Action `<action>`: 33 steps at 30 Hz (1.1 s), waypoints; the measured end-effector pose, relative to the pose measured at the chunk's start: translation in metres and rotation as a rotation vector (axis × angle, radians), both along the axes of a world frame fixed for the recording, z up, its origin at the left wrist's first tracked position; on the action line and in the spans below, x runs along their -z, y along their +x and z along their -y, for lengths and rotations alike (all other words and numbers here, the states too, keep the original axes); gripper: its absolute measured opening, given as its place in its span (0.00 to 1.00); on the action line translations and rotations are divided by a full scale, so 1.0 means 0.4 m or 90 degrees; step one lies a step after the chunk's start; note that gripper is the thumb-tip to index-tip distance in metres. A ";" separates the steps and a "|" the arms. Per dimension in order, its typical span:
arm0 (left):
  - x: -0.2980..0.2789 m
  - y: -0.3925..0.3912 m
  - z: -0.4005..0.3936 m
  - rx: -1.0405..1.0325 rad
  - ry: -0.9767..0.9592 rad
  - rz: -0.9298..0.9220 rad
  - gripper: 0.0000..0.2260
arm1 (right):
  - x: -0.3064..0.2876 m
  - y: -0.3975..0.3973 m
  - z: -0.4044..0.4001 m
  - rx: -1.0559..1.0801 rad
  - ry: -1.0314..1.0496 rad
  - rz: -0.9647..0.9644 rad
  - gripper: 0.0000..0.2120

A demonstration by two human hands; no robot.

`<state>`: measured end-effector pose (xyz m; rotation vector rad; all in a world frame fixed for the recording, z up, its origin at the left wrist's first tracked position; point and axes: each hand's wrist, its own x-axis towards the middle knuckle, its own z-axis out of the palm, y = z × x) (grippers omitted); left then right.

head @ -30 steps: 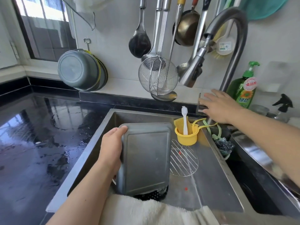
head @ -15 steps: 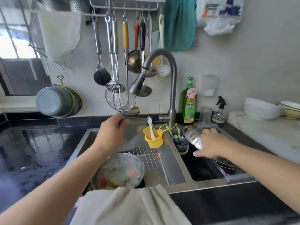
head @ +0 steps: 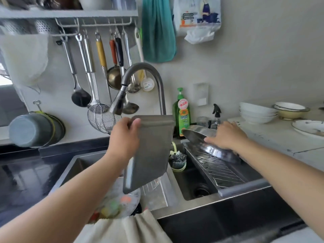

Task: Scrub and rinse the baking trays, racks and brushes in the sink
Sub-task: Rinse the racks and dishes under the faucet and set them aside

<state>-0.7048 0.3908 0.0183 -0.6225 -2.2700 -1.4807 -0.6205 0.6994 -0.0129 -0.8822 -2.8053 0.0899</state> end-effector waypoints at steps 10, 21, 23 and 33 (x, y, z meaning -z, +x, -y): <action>-0.003 -0.174 -0.052 -0.014 0.444 0.528 0.04 | -0.037 -0.009 -0.031 -0.014 -0.045 -0.019 0.27; 0.170 -0.134 -0.390 0.150 0.398 0.727 0.11 | -0.034 -0.019 -0.054 -0.009 -0.061 -0.017 0.35; 0.194 -0.105 -0.432 0.196 0.218 0.676 0.10 | -0.032 -0.017 -0.055 -0.008 -0.061 -0.016 0.38; 0.285 -0.112 -0.357 0.155 -0.434 0.274 0.14 | 0.061 0.016 0.051 -0.015 0.016 0.105 0.36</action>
